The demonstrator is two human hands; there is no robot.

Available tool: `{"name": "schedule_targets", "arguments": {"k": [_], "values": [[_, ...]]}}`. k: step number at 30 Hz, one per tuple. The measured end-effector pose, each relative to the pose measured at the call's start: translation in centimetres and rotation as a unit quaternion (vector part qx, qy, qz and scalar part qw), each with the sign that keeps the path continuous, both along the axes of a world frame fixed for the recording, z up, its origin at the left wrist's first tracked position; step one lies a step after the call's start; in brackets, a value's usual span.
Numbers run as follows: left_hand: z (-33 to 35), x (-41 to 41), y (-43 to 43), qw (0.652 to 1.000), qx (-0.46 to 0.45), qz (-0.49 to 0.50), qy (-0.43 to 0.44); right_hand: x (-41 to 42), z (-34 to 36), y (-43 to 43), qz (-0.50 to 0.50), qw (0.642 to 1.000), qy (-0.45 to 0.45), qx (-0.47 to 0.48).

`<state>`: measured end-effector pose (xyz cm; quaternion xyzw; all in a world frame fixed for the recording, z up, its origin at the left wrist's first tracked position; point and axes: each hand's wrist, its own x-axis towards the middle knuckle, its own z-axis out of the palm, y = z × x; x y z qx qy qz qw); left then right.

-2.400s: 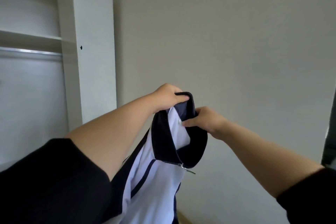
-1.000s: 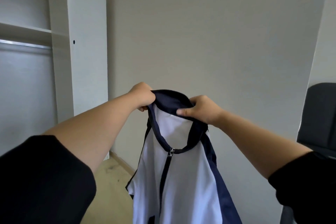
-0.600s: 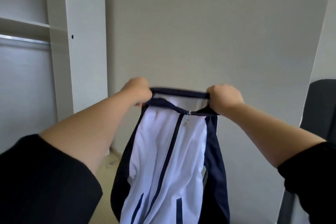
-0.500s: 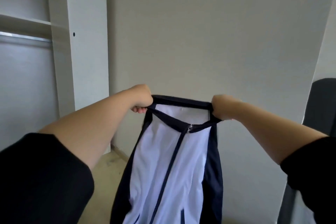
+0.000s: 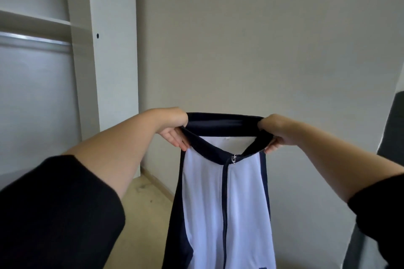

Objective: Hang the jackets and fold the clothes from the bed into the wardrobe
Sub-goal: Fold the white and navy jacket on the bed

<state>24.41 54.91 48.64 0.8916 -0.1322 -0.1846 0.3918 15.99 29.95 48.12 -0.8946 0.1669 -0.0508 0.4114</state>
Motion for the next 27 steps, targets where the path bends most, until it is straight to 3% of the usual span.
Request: {"name": "schedule_targets", "arguments": {"k": [2, 5, 7, 11, 14, 16, 18, 22, 24, 27], "values": [[-0.4, 0.5, 0.1, 0.999, -0.040, 0.002, 0.004, -0.5, 0.0, -1.0, 0.073, 0.995, 0.023, 0.062], [-1.1, 1.1, 0.6, 0.996, -0.078, -0.017, 0.029, -1.3, 0.0, -2.9, 0.182, 0.975, 0.114, 0.054], [-1.4, 1.2, 0.9, 0.994, -0.087, -0.051, 0.044, -1.3, -0.7, -3.4, 0.174, 0.980, 0.097, 0.021], [-1.5, 0.9, 1.5, 0.980, -0.074, -0.175, 0.067, -0.9, -2.0, -3.4, 0.090, 0.990, -0.023, -0.108], [-1.5, 1.0, 2.5, 0.967, -0.021, -0.238, 0.092, -1.3, -1.9, -3.8, 0.147, 0.988, 0.047, 0.015], [-1.9, 1.1, 2.7, 0.971, 0.004, -0.234, 0.050, -1.4, -1.9, -4.1, 0.176, 0.979, 0.085, 0.057], [-2.6, 1.1, 2.3, 0.980, -0.009, -0.200, -0.003, -1.3, -2.3, -3.8, 0.154, 0.986, 0.050, 0.047], [-3.9, 0.7, 0.4, 0.976, 0.005, -0.156, -0.153, -0.4, -3.2, -2.5, 0.036, 0.993, -0.050, -0.099], [-4.6, 1.0, -0.2, 0.973, -0.015, -0.146, -0.176, 0.1, -3.5, -2.4, 0.026, 0.987, -0.068, -0.143], [-5.3, 1.5, -0.4, 0.974, -0.073, -0.111, -0.185, 0.1, -3.2, -2.8, 0.028, 0.987, -0.103, -0.118]]}}
